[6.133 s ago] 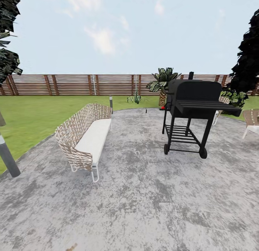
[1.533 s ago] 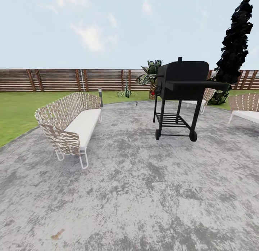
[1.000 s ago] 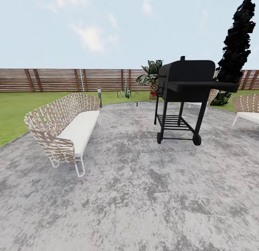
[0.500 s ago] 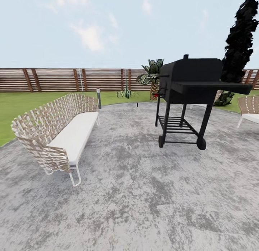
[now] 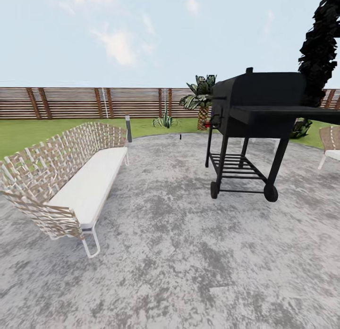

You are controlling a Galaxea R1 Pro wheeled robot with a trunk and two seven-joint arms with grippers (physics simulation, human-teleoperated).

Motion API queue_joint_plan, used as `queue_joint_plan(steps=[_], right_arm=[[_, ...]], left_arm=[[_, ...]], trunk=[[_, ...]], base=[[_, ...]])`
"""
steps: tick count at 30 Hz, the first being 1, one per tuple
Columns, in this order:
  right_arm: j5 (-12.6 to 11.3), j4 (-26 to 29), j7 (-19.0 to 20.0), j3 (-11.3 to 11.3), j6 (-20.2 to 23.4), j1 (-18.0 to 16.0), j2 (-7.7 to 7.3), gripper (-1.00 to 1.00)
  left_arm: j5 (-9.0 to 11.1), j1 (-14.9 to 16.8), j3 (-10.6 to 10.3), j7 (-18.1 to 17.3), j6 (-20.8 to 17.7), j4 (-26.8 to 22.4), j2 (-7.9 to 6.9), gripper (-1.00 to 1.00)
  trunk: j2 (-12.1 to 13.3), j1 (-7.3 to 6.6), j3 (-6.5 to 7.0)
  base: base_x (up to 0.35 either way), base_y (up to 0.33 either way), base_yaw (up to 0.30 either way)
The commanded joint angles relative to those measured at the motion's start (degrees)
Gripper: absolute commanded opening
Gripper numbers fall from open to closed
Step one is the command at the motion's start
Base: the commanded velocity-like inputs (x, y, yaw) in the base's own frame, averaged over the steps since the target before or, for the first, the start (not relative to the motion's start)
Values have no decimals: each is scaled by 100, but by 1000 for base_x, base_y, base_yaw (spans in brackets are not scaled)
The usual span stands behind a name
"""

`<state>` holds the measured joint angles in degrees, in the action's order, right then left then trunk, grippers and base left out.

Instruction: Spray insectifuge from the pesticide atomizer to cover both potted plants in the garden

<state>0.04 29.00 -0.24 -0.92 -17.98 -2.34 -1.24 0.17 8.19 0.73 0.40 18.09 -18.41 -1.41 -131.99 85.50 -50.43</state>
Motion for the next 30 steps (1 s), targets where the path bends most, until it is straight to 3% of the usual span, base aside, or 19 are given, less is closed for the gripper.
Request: queue_joint_plan(steps=[1,30], right_arm=[[2,-2,-3,-5,-19,-3,1,100],[-4,9,5,-13,-12,-3,-8,100]], left_arm=[[1,1,6,7,19,4,1,100],[-3,7,8,9,19,13,-35,100]], trunk=[[-2,2,-6],[-2,2,-51]], base=[[338,0,0],[338,0,0]])
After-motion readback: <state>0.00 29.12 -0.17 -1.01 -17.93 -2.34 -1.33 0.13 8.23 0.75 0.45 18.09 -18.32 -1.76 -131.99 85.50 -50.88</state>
